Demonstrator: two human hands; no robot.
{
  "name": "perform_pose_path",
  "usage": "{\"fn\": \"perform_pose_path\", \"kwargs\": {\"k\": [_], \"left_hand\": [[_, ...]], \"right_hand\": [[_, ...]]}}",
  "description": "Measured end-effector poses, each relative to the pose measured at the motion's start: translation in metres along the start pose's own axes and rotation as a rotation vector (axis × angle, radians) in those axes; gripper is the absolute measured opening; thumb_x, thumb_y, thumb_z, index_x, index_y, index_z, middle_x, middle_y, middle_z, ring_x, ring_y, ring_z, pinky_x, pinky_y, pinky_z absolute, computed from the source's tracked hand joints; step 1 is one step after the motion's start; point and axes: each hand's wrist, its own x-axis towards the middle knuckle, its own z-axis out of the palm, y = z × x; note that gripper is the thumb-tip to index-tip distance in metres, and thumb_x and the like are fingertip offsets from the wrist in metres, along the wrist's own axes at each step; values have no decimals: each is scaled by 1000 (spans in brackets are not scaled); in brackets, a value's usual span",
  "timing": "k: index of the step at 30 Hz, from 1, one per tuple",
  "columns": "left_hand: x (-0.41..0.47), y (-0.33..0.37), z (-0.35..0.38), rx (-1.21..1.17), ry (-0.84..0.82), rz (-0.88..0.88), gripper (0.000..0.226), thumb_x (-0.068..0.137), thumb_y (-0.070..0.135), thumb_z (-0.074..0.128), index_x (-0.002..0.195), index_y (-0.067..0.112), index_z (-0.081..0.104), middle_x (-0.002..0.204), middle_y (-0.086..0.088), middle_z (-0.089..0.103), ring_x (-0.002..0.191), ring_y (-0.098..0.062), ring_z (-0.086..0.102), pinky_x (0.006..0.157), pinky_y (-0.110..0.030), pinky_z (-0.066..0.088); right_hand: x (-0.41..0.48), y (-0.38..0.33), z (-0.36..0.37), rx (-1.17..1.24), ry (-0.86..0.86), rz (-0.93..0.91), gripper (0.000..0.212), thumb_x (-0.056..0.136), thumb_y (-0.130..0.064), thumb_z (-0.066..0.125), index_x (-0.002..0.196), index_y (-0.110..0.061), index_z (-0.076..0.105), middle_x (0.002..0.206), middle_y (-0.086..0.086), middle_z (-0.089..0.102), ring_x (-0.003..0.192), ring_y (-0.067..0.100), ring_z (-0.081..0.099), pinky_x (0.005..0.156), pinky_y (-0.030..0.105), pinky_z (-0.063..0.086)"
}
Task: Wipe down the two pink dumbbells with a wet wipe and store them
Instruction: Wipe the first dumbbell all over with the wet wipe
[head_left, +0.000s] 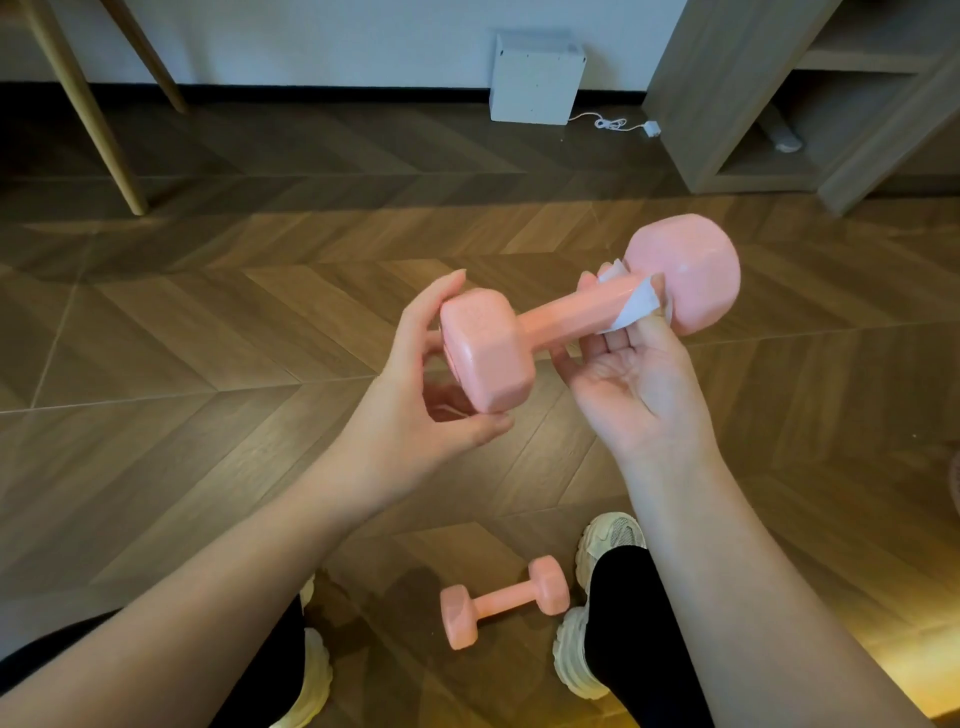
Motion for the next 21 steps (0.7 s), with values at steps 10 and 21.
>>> {"fn": "perform_pose_path", "kwargs": {"k": [10, 21], "left_hand": [[7, -2, -7, 2, 40, 40, 62, 73, 45, 77, 129, 42, 51, 121, 15, 63, 107, -13, 66, 76, -22, 56], [3, -6, 1, -50, -96, -155, 105, 69, 36, 87, 147, 46, 17, 127, 23, 43, 108, 0, 58, 85, -24, 54]], "right_hand": [[-1, 0, -5, -20, -10, 17, 45, 89, -29, 67, 131, -16, 59, 110, 3, 75, 101, 17, 72, 97, 47, 49], [0, 9, -4, -35, 13, 8, 29, 92, -27, 65, 120, -18, 63, 104, 2, 76, 96, 16, 73, 94, 44, 49]]}}
